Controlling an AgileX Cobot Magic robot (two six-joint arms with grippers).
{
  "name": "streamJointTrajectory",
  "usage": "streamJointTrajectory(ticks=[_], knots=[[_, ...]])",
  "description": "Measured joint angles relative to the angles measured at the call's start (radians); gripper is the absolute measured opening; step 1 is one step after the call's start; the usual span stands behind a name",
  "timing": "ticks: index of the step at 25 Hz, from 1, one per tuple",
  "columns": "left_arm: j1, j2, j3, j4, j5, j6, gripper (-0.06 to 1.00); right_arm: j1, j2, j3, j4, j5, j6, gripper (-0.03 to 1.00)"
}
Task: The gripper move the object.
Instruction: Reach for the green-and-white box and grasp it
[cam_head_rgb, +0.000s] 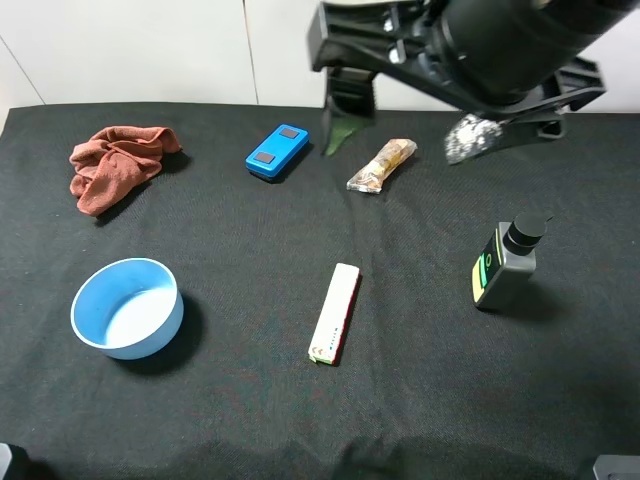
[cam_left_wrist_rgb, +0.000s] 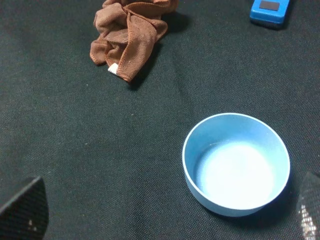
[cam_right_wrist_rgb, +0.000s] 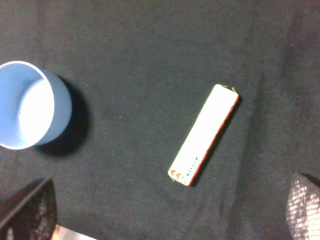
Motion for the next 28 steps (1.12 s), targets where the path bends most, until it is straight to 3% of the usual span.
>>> streamJointTrajectory(ticks=[15,28], knots=[[0.000,0.000,0.000,0.000,0.000,0.000,1.00,0.000,0.184,0.000,0.022,-0.023,0.011,0.69],[0.000,0.000,0.000,0.000,0.000,0.000,1.00,0.000,0.380,0.000,0.022,-0.103,0.013,0.69]])
